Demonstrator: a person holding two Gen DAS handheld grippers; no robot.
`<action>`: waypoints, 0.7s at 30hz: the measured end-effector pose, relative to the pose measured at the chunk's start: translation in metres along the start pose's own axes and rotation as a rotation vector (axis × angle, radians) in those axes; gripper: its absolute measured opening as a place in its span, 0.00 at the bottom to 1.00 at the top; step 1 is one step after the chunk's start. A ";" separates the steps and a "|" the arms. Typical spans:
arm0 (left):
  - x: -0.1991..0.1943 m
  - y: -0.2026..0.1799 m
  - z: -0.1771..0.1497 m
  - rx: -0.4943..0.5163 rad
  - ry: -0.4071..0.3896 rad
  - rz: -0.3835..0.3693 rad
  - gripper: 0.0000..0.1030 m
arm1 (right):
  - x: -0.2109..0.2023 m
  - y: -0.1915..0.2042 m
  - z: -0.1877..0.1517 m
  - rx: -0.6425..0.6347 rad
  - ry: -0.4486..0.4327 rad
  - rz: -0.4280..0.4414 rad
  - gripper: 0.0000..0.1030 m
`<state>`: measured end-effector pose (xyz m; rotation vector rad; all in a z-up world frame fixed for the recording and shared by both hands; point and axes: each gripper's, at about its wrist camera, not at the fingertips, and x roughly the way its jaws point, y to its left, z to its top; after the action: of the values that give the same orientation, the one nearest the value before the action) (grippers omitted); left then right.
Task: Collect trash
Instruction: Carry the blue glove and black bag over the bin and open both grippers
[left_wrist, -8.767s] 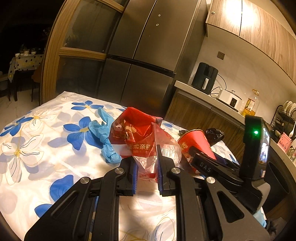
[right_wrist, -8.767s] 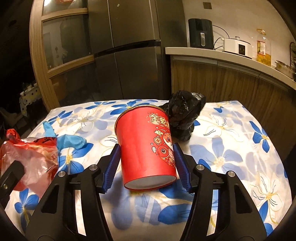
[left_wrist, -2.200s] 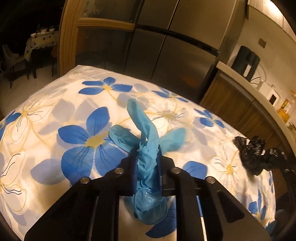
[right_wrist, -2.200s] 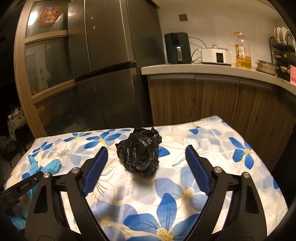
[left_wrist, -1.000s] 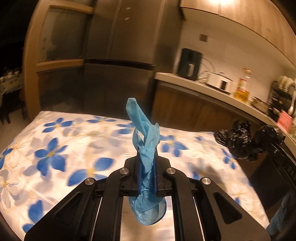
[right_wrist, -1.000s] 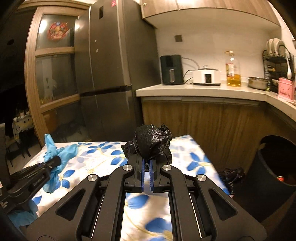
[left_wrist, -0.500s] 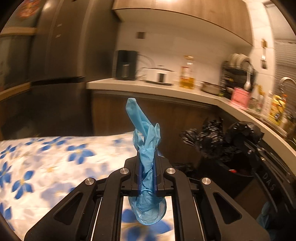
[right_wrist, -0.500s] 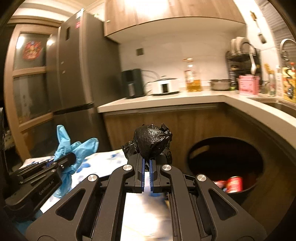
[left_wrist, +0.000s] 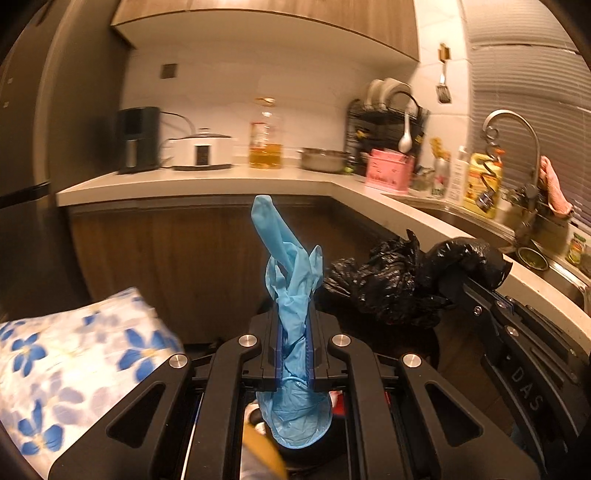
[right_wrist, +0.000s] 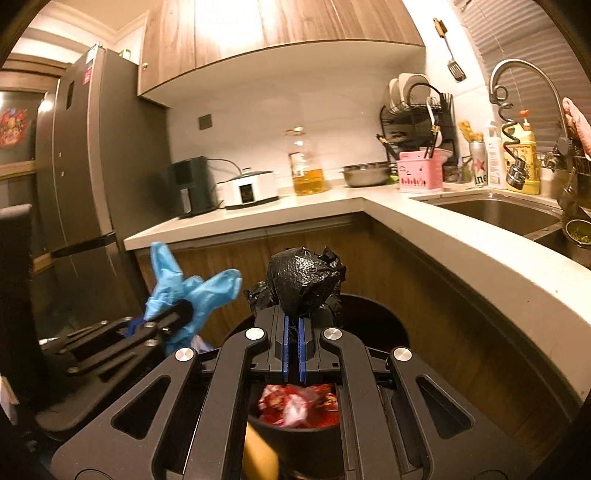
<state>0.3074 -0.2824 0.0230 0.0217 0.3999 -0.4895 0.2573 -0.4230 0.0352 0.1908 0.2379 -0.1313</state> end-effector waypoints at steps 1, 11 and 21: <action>0.007 -0.006 -0.001 0.010 0.007 -0.010 0.09 | 0.003 -0.005 0.000 -0.002 0.004 -0.001 0.04; 0.044 -0.023 -0.013 0.022 0.058 -0.066 0.39 | 0.027 -0.030 -0.007 0.015 0.057 -0.013 0.07; 0.034 0.000 -0.016 -0.031 0.046 -0.001 0.69 | 0.032 -0.036 -0.016 0.040 0.086 -0.040 0.52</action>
<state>0.3291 -0.2955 -0.0049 0.0023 0.4523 -0.4839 0.2791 -0.4587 0.0059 0.2323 0.3250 -0.1682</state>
